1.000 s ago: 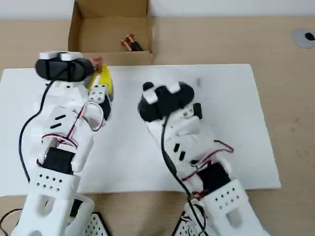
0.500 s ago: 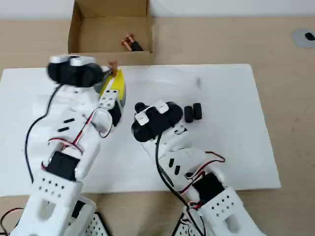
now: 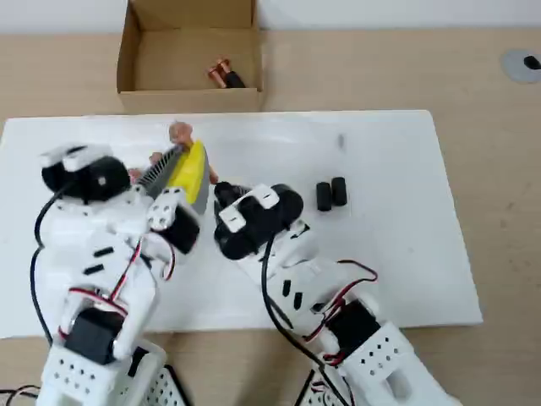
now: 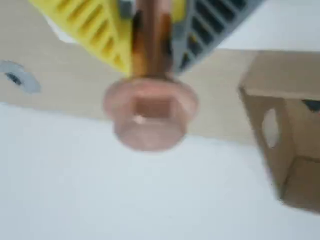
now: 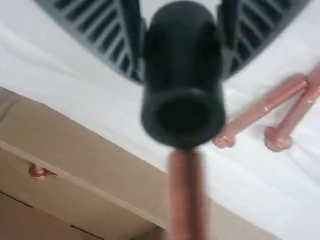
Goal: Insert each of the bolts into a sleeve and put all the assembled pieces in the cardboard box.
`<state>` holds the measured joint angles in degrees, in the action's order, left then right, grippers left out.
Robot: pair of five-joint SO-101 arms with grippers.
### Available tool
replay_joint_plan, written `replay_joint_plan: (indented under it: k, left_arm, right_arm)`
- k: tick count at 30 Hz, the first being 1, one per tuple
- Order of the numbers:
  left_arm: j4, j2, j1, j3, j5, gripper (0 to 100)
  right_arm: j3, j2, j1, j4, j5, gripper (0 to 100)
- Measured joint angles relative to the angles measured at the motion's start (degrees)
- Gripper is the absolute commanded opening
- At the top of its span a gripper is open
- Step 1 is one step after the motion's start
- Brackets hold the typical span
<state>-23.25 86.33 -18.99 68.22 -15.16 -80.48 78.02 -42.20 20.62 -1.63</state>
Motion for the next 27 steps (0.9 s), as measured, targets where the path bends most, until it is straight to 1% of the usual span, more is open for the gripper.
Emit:
replay_joint_plan:
  k: [4, 12, 20, 27]
  left_arm:
    - [0.00, 4.40, -0.88, 0.79, 0.00, 1]
    - [-0.09, 5.63, -0.88, 0.97, 0.00, 1]
    - [-6.59, 6.59, -0.79, 0.88, -0.09, 1]
    - [-7.56, 6.59, -0.79, 0.79, -0.09, 1]
  right_arm:
    - [0.00, 0.00, -0.62, -0.09, 0.00, 1.0]
    - [0.00, 0.00, -0.53, -0.09, 0.18, 1.0]
    - [-0.09, 0.00, -0.53, -0.09, 0.35, 1.0]
    - [-0.18, -0.09, -0.53, -0.09, 0.44, 1.0]
